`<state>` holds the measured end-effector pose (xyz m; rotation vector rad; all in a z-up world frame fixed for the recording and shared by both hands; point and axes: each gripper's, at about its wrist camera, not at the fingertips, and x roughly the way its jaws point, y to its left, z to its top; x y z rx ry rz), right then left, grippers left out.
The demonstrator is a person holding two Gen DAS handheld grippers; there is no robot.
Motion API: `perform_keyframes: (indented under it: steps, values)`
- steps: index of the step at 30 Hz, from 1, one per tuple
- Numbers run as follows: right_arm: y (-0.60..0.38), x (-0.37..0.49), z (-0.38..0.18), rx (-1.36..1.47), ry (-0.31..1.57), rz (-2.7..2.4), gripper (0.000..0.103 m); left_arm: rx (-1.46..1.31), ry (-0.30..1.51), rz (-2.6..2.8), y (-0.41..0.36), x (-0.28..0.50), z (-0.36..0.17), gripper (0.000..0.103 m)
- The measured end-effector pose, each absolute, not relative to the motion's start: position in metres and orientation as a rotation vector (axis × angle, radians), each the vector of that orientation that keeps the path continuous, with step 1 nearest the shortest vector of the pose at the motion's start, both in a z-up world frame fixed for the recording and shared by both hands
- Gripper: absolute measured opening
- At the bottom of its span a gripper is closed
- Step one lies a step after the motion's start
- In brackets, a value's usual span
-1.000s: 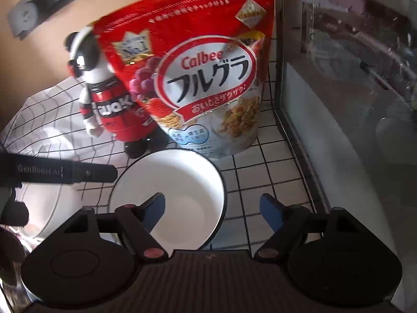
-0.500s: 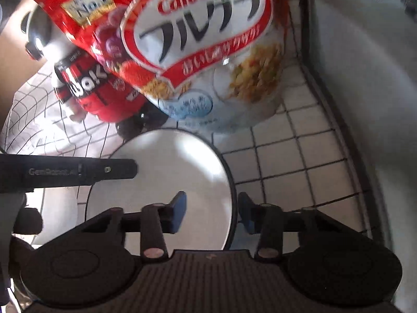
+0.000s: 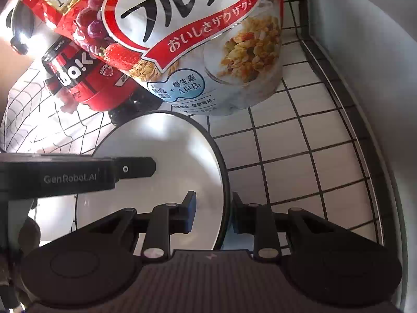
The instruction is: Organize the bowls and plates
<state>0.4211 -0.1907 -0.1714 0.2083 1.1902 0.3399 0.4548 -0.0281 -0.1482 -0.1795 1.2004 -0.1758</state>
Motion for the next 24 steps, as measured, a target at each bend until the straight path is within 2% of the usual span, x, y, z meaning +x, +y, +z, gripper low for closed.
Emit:
perform_keyframes:
  steps: [5, 14, 24]
  values:
    - [-0.191, 0.417, -0.155, 0.204, 1.163, 0.322, 0.027, -0.194, 1.173, -0.188, -0.027, 0.448, -0.131, 0.032]
    - [-0.179, 0.399, -0.096, 0.206, 1.081, 0.358, 0.028, -0.160, 1.084, -0.201, -0.018, 0.428, -0.075, 0.041]
    - [-0.171, 0.391, -0.087, 0.273, 1.090, 0.352, 0.028, -0.138, 1.064, -0.218, -0.006, 0.418, -0.058, 0.041]
